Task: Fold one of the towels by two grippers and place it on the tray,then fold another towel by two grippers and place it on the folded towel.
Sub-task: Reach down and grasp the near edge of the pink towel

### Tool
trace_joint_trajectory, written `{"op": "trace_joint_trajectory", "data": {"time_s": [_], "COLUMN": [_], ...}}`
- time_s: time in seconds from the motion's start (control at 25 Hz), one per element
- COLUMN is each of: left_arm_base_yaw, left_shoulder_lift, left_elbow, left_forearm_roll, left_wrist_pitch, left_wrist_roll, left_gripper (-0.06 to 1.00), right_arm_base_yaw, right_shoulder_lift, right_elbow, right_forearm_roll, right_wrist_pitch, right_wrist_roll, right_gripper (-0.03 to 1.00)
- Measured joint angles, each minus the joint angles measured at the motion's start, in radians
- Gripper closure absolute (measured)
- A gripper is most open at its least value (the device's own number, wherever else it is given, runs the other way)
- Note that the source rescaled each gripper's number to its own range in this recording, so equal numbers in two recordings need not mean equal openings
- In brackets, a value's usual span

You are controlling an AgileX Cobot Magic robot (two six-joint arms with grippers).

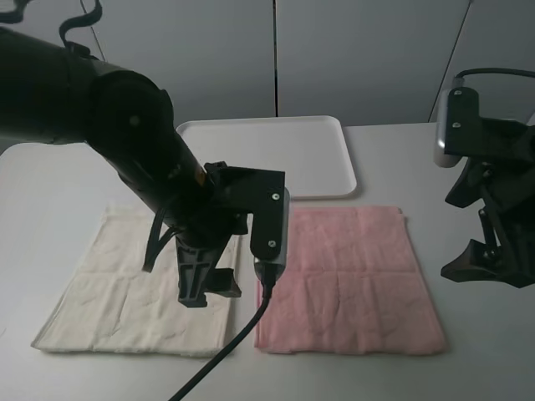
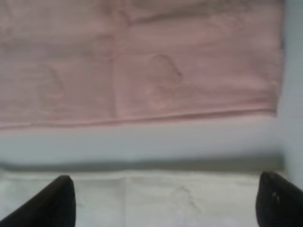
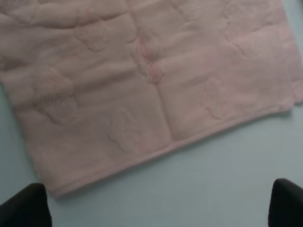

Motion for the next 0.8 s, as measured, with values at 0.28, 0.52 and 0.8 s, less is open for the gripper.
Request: {"op": "trace_joint_trajectory", "data": {"time_s": [0.28, 0.52, 0.8], "left_arm_base_yaw": [-0.099, -0.106, -0.155], "left_shoulder_lift": [0.110, 0.126, 0.140], "left_elbow": [0.000, 0.000, -0.002], "left_forearm_roll": [0.005, 0.011, 0.013], "left_wrist_pitch": [0.002, 0.006, 0.000], "left_wrist_roll": [-0.026, -0.039, -0.055], "left_gripper": [-0.03, -0.03, -0.03], "right_arm_base_yaw": [0.000, 0.000, 0.000], "right_shoulder_lift": [0.002, 0.037, 0.122], "right_elbow": [0.000, 0.012, 0.050], "right_forearm_roll": [-0.024, -0.028, -0.028], "right_wrist_pitch": [-0.003, -0.011, -0.042], "right_wrist_roll": [-0.014, -0.047, -0.091], "right_gripper": [-0.03, -0.03, -0.03]}}
